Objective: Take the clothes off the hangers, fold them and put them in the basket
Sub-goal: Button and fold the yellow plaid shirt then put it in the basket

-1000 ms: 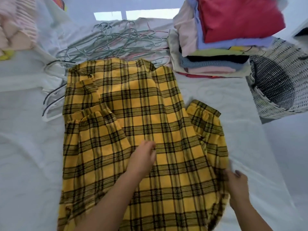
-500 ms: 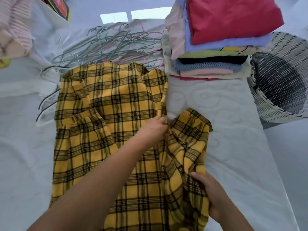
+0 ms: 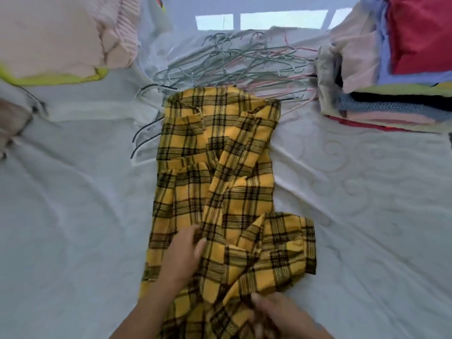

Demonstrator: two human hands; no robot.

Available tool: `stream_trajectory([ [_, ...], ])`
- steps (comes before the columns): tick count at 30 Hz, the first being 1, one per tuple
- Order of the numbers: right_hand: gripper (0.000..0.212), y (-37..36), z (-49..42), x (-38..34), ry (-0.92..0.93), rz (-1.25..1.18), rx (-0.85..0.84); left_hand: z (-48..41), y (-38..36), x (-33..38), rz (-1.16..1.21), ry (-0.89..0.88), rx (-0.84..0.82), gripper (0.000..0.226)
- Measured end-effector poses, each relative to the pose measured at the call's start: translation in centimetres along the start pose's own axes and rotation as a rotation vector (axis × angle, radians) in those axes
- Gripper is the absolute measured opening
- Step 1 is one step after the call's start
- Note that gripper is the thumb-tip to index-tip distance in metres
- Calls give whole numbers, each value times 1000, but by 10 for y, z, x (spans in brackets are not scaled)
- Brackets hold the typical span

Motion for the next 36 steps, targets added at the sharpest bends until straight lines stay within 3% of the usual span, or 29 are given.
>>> stream_trajectory([
  [4,36,79,2,-80,230,-81,499,27,-35,-14,172,205,-102,71],
  [6,33,108,0,-133,385,-70,700,32,-43,-22,228,297,-126,73],
  [10,18,141,-28,-230,587,-40,848,24,-48,-25,460,316,-157,65],
  [13,32,155,-50,-291,662,78,948,13,-45,-23,572,279,-175,66],
  [17,53,185,-74,-330,575,118,1038,1,-47,-21,583,254,-188,69],
  [20,34,202,-71,-333,487,187,1095,-1,-46,-21,572,228,-157,57],
  [22,6,200,-56,-346,571,182,1106,3,-46,-21,662,229,-156,43],
  [25,21,172,-31,-388,841,13,956,9,-43,-27,942,273,-145,28],
  [27,16,143,-24,-422,910,-40,862,9,-43,-40,1097,351,-101,28],
  [29,3,113,-41,-441,864,-48,751,8,-46,-56,1188,449,-63,28],
  [33,34,69,-88,-422,662,112,603,5,-45,-85,1162,547,24,28],
  [36,32,75,-82,-381,683,47,645,10,-36,-94,1011,491,42,26],
])
Point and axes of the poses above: each hand's wrist, its own z-axis away from the middle knuckle, its own y-axis out of the back of the hand, x = y × z, the point moved 10 cm from there along -z, towards the middle knuckle, and after that the axes turned 4 degrees about x, right-handed, at the moved point
